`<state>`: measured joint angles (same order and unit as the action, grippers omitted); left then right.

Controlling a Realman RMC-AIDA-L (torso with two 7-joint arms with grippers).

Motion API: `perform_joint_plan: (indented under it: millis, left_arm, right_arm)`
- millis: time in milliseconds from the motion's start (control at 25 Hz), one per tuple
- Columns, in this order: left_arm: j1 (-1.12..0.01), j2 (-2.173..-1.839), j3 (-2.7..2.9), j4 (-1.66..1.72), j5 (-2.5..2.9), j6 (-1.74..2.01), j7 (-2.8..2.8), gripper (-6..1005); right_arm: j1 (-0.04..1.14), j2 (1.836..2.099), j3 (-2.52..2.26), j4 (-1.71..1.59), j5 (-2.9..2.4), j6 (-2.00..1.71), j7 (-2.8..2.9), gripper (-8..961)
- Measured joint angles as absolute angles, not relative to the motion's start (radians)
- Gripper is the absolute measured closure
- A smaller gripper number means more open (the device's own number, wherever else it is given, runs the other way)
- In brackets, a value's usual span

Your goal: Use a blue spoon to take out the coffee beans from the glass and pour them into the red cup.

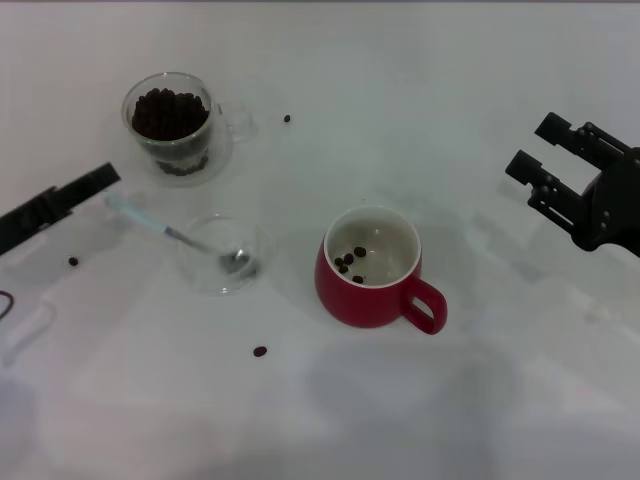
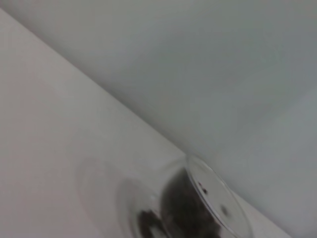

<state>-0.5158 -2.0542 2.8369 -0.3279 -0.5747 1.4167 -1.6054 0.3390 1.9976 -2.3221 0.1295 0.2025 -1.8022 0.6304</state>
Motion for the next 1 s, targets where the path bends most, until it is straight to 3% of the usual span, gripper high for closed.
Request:
perform_joint_plan:
  millis: [120,200,440,640,1000]
  left_arm:
    - [-0.505,-2.046,2.84,-0.332,-0.601,1.408,-1.594,686]
    - [-0.503,-2.038,2.841,-0.334,-0.606,1.408,-1.586,574]
    - [-0.497,-2.017,2.841,-0.347,-0.652,1.473,-1.521,497]
    - [-0.444,-2.01,2.841,-0.423,-0.77,1.588,-1.402,501]
    - [-0.243,-2.021,2.833,-0.476,-1.059,1.549,-1.037,507]
  right_arm:
    - [0.338,1.998,-2.322,0.131,0.201,-1.802,0.63,347]
    - [0.337,1.998,-2.322,0.131,0.201,-1.803,0.63,347]
    - [0.333,1.999,-2.322,0.131,0.201,-1.807,0.63,347]
    - [0.331,1.998,-2.322,0.129,0.203,-1.809,0.63,347]
    - [0.315,1.999,-2.313,0.141,0.25,-1.806,0.617,347]
